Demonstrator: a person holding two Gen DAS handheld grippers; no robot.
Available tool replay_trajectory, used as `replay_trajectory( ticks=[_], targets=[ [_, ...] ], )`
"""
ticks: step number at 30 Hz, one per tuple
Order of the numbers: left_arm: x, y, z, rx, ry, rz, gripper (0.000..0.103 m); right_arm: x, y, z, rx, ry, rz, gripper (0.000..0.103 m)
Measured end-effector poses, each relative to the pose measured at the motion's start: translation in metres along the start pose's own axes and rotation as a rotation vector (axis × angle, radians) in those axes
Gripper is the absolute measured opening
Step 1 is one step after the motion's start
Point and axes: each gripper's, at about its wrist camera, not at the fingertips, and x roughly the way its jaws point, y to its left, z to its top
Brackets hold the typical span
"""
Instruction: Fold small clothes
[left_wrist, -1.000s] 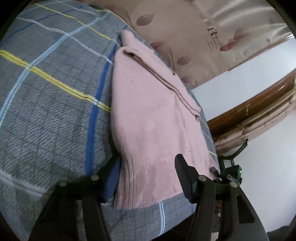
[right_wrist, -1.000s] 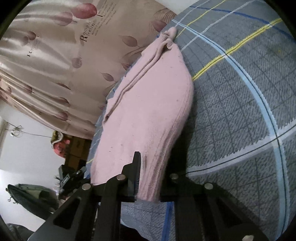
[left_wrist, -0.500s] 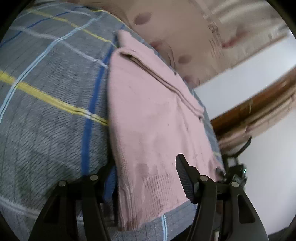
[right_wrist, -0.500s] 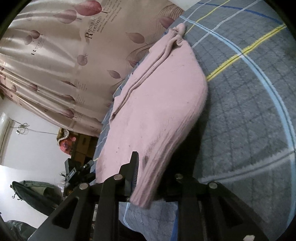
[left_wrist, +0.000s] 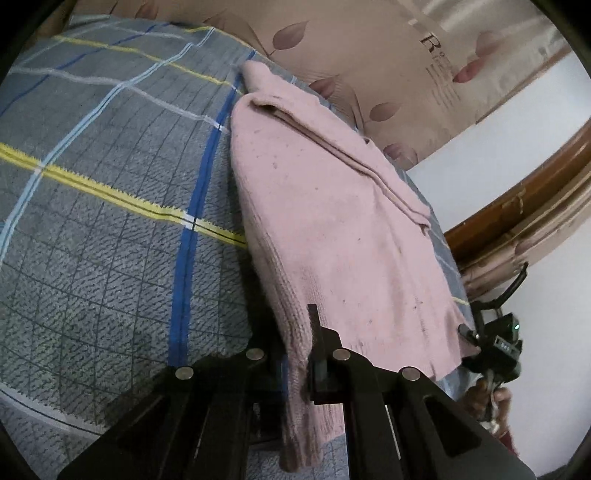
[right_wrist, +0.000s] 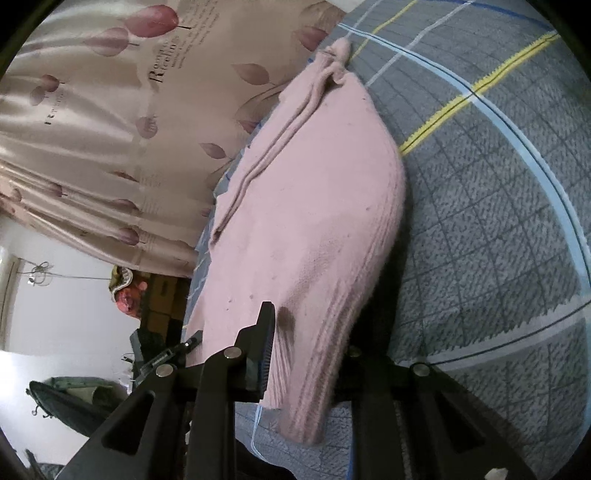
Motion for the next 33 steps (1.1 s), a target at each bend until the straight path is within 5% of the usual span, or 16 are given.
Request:
replay_trajectory(
  ticks=[5, 11, 20, 33],
  targets=[
    [-0.007, -0.012, -0.007, 0.086, -0.047, 0.104, 0.007, 0.007, 0.004, 0.0, -0.023, -0.013, -0.091, 0.004],
    [-0.015, -0.043, -0.014, 0.244, -0.133, 0.286, 0.007, -0.002, 0.004, -0.003, -0.03, -0.085, -0.027, 0.004],
    [-0.024, -0.069, -0.006, 0.303, -0.192, 0.319, 0.007, -0.014, 0.025, 0.0, -0.069, -0.118, 0.034, 0.005],
    [-0.029, -0.086, 0.018, 0.292, -0.226, 0.271, 0.007, -0.022, 0.041, 0.017, -0.09, -0.156, 0.082, 0.005]
  ],
)
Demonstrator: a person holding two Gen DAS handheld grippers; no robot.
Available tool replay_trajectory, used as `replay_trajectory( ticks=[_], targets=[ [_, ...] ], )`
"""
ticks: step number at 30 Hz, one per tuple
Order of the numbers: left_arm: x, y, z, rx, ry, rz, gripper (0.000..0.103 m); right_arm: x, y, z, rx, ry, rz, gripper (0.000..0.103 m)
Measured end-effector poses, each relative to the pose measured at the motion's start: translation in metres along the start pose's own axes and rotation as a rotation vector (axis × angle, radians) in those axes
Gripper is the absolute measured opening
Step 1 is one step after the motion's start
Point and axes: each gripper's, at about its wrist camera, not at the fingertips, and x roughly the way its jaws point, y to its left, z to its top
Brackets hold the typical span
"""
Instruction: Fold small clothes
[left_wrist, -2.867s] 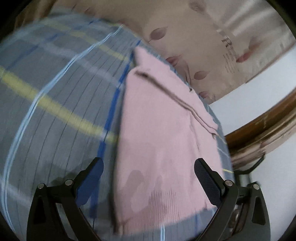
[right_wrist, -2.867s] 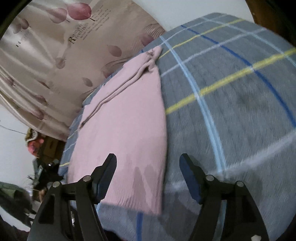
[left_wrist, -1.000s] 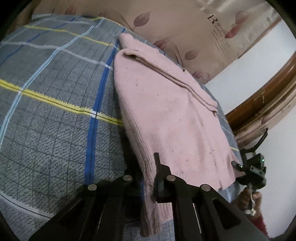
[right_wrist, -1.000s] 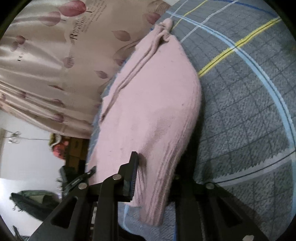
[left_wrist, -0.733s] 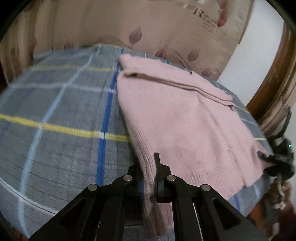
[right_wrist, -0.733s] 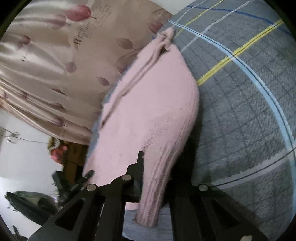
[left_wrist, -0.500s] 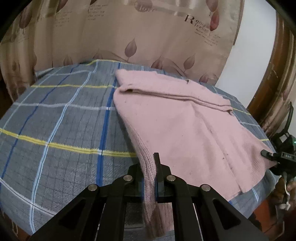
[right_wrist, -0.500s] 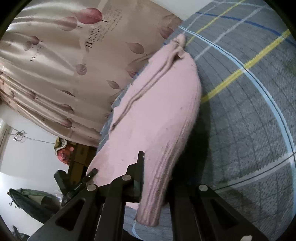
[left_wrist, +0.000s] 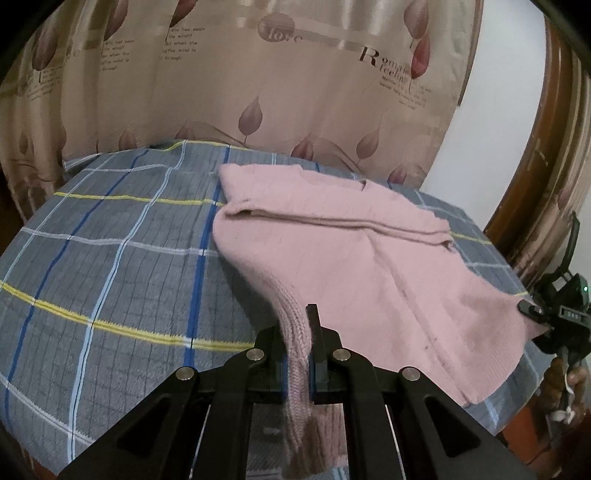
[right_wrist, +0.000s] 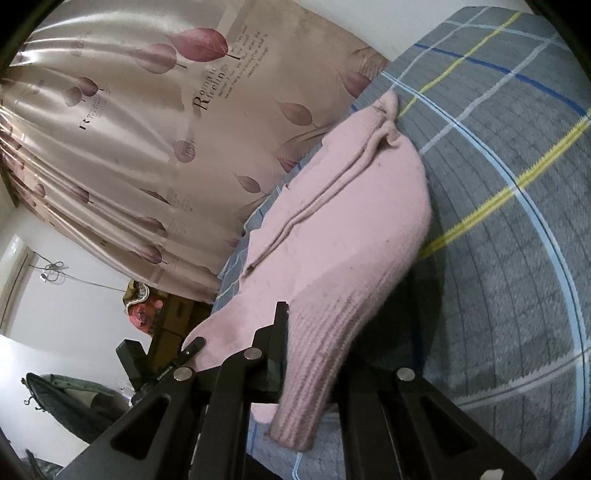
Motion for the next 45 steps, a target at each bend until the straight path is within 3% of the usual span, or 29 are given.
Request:
replay_trajectory(
  ticks=[9, 32, 39, 45],
  targets=[
    [-0.002, 0.019, 0.012, -0.119, -0.009, -0.068, 0.007, -0.012, 0.007, 0.004, 0.006, -0.049, 0.011, 0.005],
    [-0.006, 0.037, 0.012, -0.191, -0.034, -0.126, 0.007, -0.018, 0.013, 0.001, 0.011, -0.067, -0.004, 0.005],
    [-0.003, 0.037, 0.036, -0.22, -0.07, -0.149, 0.007, -0.011, 0.024, 0.025, -0.008, -0.068, 0.037, 0.005],
    [0.009, 0.042, 0.059, -0.236, -0.08, -0.141, 0.007, 0.0, 0.033, 0.055, -0.04, -0.055, 0.023, 0.005]
  ],
)
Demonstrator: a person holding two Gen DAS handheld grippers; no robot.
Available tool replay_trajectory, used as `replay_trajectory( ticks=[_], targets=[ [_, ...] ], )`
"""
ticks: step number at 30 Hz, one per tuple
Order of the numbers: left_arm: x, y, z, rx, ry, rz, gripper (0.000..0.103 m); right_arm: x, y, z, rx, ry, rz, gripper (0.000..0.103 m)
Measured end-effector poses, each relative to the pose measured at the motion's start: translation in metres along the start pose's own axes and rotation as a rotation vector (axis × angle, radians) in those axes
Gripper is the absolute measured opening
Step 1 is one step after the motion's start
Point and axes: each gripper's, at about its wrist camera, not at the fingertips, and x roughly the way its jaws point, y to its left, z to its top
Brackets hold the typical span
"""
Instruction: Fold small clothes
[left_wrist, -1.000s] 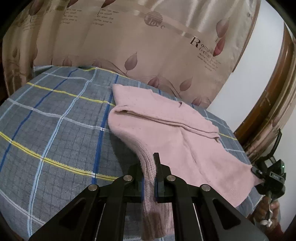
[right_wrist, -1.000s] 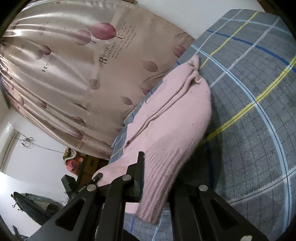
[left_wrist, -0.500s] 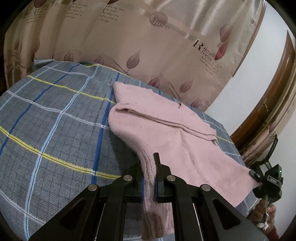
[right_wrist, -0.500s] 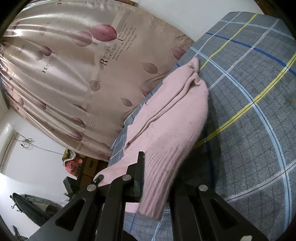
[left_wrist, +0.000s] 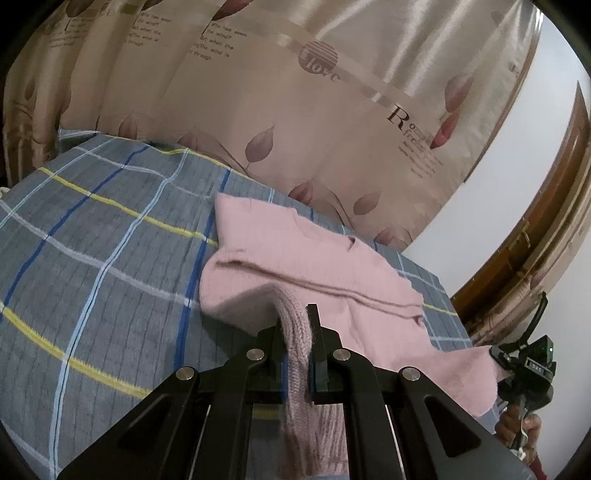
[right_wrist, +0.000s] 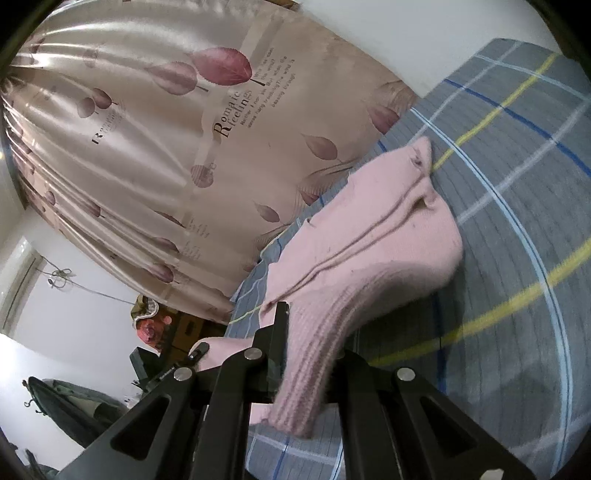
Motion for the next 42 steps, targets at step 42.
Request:
replay_trajectory(
  ticks=[42],
  targets=[
    [0.147, 0.036, 0.099, -0.075, 0.046, 0.178, 0.008, 0.125, -0.045, 0.15, -0.008, 0.024, -0.171, 0.005]
  ],
)
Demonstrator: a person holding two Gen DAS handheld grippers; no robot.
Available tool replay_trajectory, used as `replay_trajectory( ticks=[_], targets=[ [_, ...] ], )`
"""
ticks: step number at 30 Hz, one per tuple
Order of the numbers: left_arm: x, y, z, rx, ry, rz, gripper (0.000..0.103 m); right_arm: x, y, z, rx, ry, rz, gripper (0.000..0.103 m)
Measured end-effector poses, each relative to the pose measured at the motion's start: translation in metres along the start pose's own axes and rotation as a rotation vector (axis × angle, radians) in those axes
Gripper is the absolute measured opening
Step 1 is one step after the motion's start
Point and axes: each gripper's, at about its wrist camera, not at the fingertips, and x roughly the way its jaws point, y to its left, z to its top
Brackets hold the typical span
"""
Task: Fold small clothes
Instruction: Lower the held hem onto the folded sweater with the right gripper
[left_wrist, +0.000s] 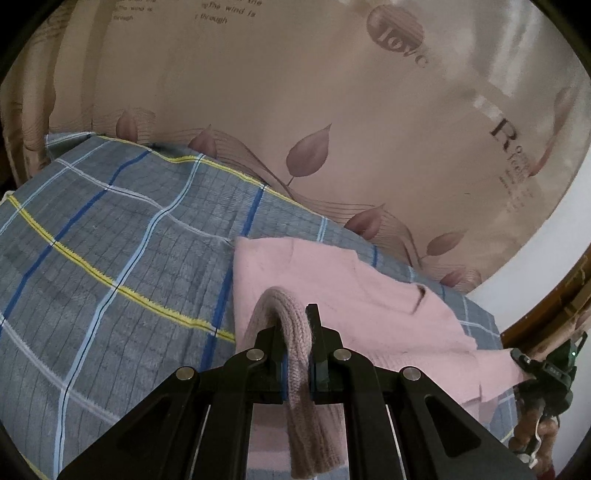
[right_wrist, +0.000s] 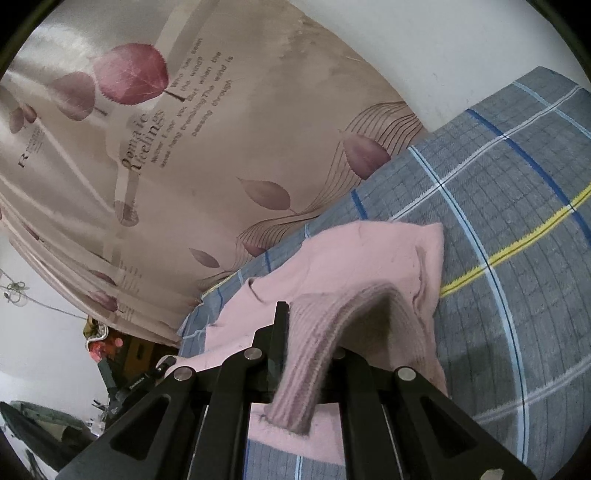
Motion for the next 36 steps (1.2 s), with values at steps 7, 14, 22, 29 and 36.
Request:
replay_trajectory(
  ticks=[7, 14, 22, 29, 36],
  targets=[
    [0.028, 0.009, 0.008, -0.02, 0.037, 0.002, 0.008, 0.021, -0.014, 0.008, 0.027, 0.01, -0.02, 0.006],
    [0.05, 0.011, 0.016, -0.024, 0.052, 0.009, 0.008, 0.039, -0.029, 0.015, 0.052, 0.018, -0.028, 0.006],
    [0.068, 0.011, 0.027, -0.037, 0.049, 0.016, 0.008, 0.054, -0.035, 0.024, 0.056, 0.022, -0.029, 0.006],
    [0.086, 0.012, 0.028, -0.019, 0.059, 0.041, 0.009, 0.069, -0.041, 0.032, 0.06, 0.034, -0.032, 0.006],
    [0.102, 0.02, 0.031, -0.08, 0.097, 0.017, 0.01, 0.081, -0.052, 0.04, 0.119, 0.041, 0.002, 0.008]
  ],
)
